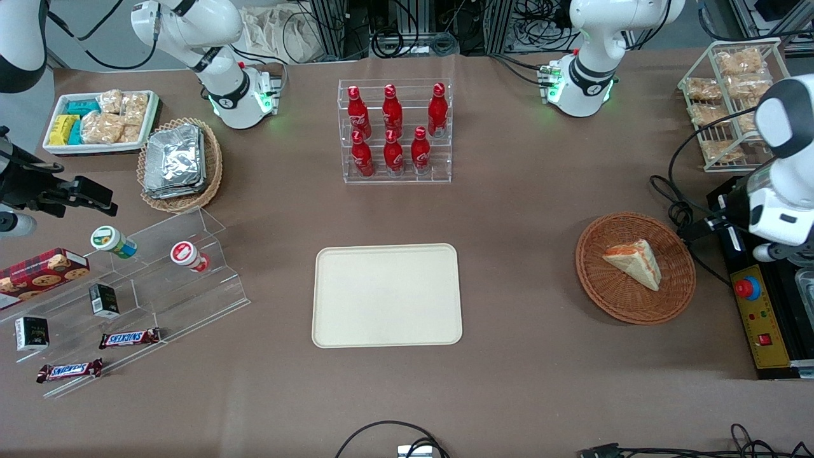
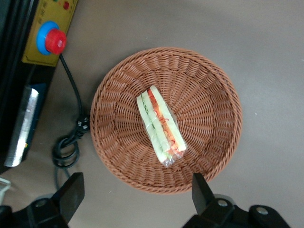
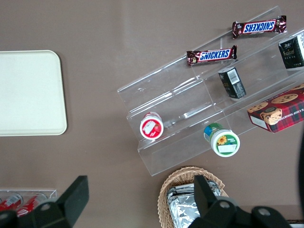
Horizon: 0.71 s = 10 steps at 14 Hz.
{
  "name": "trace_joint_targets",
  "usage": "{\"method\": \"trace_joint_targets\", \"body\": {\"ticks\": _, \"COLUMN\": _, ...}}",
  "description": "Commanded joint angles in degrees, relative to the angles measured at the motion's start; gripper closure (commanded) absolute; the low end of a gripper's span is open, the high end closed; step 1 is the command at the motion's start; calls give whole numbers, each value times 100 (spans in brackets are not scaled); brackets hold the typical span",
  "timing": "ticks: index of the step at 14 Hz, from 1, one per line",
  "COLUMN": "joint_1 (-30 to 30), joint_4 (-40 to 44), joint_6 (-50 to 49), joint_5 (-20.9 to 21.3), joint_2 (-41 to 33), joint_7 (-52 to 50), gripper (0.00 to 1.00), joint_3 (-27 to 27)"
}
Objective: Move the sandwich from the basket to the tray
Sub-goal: 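Move the left gripper over the wicker basket holding the sandwich, then lower the open left gripper around the wrapped sandwich in the basket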
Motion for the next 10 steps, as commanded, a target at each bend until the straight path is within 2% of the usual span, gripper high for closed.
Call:
{"method": "trace_joint_targets", "body": {"ticks": 1, "joint_1": -15, "joint_4": -731, "joint_6": 740, "joint_5": 38, "joint_2": -179, "joint_7": -663, "gripper": 0, "joint_3": -14}}
{"method": "trace_joint_targets", "body": {"ticks": 3, "joint_1": -33, "joint_4": -969, "joint_6": 1207, "joint_5": 3, "joint_2": -66, "joint_7": -1121, "gripper": 0, "joint_3": -23}}
{"method": "trace_joint_targets", "body": {"ticks": 10, "joint_1": -313, "joint_4": -997, "joint_6": 1814, "joint_5": -41, "joint_2": 514, "joint_7": -2325, "gripper": 0, "joint_3": -58}}
